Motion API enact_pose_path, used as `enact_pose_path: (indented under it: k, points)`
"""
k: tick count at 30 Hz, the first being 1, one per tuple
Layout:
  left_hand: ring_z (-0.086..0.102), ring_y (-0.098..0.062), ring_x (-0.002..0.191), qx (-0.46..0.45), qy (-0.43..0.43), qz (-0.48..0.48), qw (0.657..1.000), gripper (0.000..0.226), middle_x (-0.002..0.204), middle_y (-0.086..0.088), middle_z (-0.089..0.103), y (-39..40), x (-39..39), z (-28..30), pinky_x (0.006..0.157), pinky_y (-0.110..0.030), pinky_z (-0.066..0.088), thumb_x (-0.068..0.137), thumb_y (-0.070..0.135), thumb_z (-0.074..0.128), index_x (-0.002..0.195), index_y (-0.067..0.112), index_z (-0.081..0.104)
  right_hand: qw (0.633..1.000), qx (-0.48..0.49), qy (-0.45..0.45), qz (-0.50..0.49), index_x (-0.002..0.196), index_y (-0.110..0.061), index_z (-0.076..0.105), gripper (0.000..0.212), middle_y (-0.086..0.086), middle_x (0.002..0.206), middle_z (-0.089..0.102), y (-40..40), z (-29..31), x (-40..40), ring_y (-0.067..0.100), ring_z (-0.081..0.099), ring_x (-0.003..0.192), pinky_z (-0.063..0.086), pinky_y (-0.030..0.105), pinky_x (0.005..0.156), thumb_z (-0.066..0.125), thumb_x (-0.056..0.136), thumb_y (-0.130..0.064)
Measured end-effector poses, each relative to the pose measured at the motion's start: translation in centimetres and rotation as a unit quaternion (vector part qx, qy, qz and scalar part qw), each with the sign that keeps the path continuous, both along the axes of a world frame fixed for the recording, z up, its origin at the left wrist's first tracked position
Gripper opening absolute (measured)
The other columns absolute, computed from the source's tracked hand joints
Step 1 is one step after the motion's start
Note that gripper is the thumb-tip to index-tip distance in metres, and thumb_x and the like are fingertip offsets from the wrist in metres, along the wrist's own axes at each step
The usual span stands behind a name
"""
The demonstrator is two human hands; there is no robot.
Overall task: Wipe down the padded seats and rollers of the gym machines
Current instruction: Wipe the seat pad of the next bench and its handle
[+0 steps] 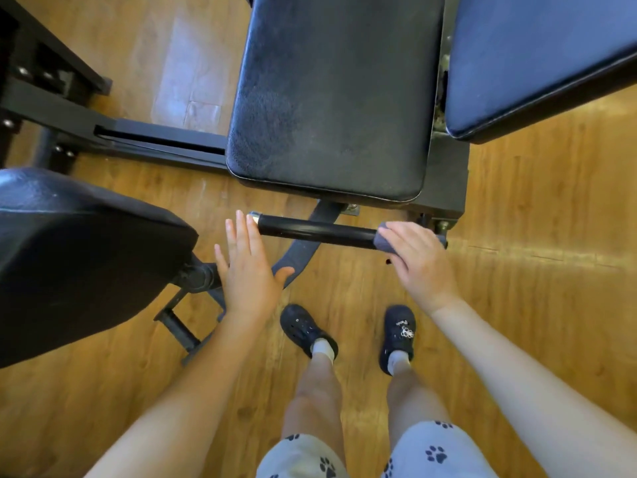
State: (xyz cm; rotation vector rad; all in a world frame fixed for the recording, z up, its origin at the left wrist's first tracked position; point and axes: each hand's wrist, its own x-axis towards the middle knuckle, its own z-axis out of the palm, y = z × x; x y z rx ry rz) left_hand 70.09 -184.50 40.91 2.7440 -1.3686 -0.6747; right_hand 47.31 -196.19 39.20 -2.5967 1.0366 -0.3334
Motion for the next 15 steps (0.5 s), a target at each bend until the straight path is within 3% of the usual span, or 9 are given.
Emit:
enact_pose_path:
  k: [4, 8, 10, 12, 15]
  points:
    - [-0.017, -0.024, 0.143, 0.009, -0.023, -0.065, 0.998, 0.101, 0.158, -0.008, -0.010, -1.2, -3.0, -0.3, 0.108, -0.054, -0.012, 0.084, 0.050, 0.060, 0.150, 0.008, -0.004, 0.988, 0.080, -0.068, -0.111, 0.120, -0.001, 0.058, 0.040, 0.013, 0.118, 0.061, 0.0, -0.3, 0.0, 0.025, 0.054, 0.113, 0.043, 0.033, 0.099, 0.044, 0.092, -0.026]
    - [-0.019, -0.025, 0.143, 0.001, 0.001, -0.121, 0.993, 0.099, 0.158, -0.007, -0.011, -3.1, -5.7, -0.2, 0.108, -0.050, -0.016, 0.086, 0.058, 0.052, 0.150, 0.009, -0.006, 0.942, 0.131, -0.134, -0.278, 0.121, -0.005, 0.059, 0.049, 0.010, 0.121, 0.061, 0.3, -0.1, 1.6, 0.022, 0.053, 0.116, 0.036, 0.025, 0.099, 0.038, 0.091, -0.037]
    - [-0.016, -0.025, 0.144, -0.008, 0.006, -0.119, 0.993, 0.099, 0.159, -0.006, -0.009, -3.2, -5.9, -0.4, 0.110, -0.049, -0.014, 0.086, 0.060, 0.051, 0.150, 0.009, -0.003, 0.960, 0.069, -0.113, -0.247, 0.120, -0.004, 0.059, 0.042, 0.011, 0.120, 0.062, 1.1, -0.6, 1.8, 0.024, 0.051, 0.117, 0.033, 0.029, 0.103, 0.044, 0.092, -0.032]
    - [-0.011, -0.025, 0.145, -0.020, 0.009, -0.130, 0.991, 0.099, 0.159, -0.008, -0.002, -2.9, -5.6, -0.8, 0.111, -0.049, -0.010, 0.084, 0.059, 0.055, 0.150, 0.007, 0.003, 0.985, -0.019, -0.075, -0.152, 0.119, -0.005, 0.059, 0.034, 0.011, 0.120, 0.062, 2.5, -1.7, 1.4, 0.025, 0.047, 0.120, 0.030, 0.037, 0.106, 0.048, 0.090, -0.019]
    - [0.004, -0.029, 0.145, -0.038, -0.003, -0.150, 0.988, 0.097, 0.157, -0.013, 0.016, -2.8, -5.1, -1.2, 0.110, -0.052, 0.001, 0.079, 0.056, 0.063, 0.148, 0.003, 0.019, 0.992, -0.060, -0.068, -0.089, 0.118, -0.006, 0.057, 0.032, 0.013, 0.118, 0.063, 2.5, -2.5, 0.7, 0.027, 0.045, 0.120, 0.030, 0.041, 0.104, 0.048, 0.088, -0.009]
